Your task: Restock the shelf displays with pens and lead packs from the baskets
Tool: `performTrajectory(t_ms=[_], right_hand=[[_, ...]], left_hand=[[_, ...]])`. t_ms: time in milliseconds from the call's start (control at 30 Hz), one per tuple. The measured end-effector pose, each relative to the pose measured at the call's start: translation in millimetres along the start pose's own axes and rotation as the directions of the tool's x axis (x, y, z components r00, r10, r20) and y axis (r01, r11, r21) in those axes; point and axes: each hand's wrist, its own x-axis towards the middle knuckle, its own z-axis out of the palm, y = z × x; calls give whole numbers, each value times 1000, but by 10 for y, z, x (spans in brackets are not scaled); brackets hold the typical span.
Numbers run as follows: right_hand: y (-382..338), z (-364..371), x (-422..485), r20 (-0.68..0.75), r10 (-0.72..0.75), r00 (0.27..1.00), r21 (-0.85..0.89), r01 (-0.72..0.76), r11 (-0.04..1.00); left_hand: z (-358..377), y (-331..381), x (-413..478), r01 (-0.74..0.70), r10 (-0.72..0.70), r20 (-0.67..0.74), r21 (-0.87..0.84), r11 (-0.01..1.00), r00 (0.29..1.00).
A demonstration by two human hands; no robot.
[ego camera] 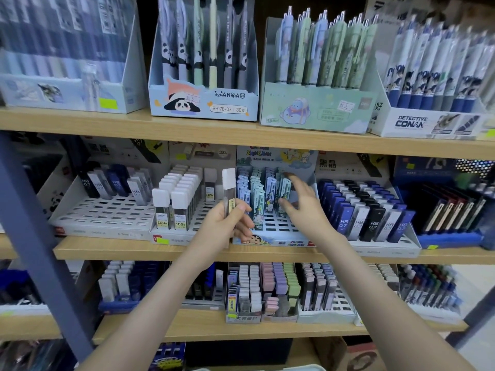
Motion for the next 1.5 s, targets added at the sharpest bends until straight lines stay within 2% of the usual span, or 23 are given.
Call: performTrajectory(t_ms=[300,567,967,1133,1233,1333,1400,1467,1500], right_hand=[[20,-66,34,27,-111,993,-117,113,987],[77,-103,102,51,-66,997,-141,73,987],[17,-132,47,48,-73,996,-129,79,989],[-209,-173,-69,-130,-180,975,-91,169,981],[-429,-178,-201,-207,-351,913,-65,345,936],[-680,-111,-337,-155,-574,804,-158,553,818],[-806,-17,-398,-59,-647,761,-222,621,751],[-904,69,-431,-55,-628,777,-196,608,769],[-970,91,-448,-86,-580,810,-132,568,812]], left_hand=[[-9,-23,13,2,-2,11,19,1000,1000],[-18,-25,20,-18,16,26,49,999,1000],[-21,-9,18,-34,31,39,63,997,999],[-39,43,-7,-38,33,70,63,997,997],[-70,119,-64,3,-18,144,106,994,989],[-169,206,-144,70,-117,243,191,979,963],[-254,268,-218,78,-139,292,210,975,946],[-347,336,-288,86,-150,296,219,972,943],[-391,379,-320,87,-154,287,233,969,945]])
